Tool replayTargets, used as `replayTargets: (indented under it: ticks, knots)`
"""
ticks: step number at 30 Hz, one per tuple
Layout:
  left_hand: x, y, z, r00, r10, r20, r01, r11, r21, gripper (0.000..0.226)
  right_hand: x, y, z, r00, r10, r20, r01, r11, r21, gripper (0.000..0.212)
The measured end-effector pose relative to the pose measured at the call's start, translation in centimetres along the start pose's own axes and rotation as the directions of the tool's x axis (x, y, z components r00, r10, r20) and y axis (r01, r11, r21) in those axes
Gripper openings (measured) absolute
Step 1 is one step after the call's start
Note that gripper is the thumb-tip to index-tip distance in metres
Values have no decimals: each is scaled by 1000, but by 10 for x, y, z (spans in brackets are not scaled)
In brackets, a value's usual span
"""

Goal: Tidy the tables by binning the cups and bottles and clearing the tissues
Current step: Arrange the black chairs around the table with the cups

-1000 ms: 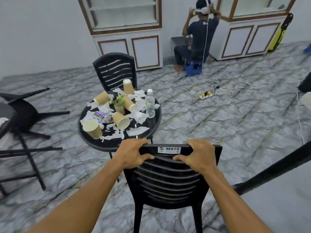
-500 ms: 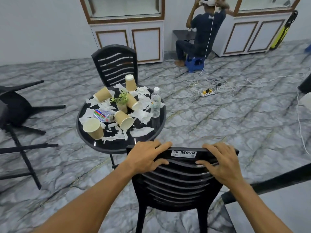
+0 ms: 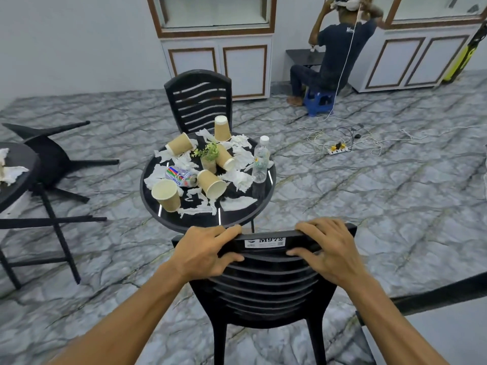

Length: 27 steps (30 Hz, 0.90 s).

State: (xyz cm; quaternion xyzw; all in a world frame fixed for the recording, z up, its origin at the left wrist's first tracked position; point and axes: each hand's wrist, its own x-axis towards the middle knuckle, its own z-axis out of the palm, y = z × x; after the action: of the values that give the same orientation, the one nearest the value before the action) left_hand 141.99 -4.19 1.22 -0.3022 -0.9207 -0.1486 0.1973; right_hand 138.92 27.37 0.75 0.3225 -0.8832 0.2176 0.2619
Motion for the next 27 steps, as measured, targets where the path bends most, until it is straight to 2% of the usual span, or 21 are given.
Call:
replayTargets:
  ticks: [5, 11, 15, 23, 27]
  knots:
    - [-4, -36, -28, 996, -87, 26, 86, 996, 36, 61, 37, -15, 26, 1000, 21, -20, -19, 996, 82, 51]
    - [-25, -87, -27, 956, -268, 119, 263, 963, 60, 72, 70, -28, 82, 988, 83, 128, -100, 986, 132, 56]
    - [-35, -114, -29, 925, -364, 113, 358, 931, 64, 69, 88, -40, 110, 977, 144, 157, -162, 981, 103, 56]
    - [-21, -129, -24, 917, -368, 151, 358, 929, 93, 76, 104, -19, 120, 959, 164, 232, -186, 980, 76, 70]
    - [-13, -139, -23, 900, -405, 160, 393, 914, 100, 69, 116, -15, 125, 956, 190, 226, -208, 976, 63, 64]
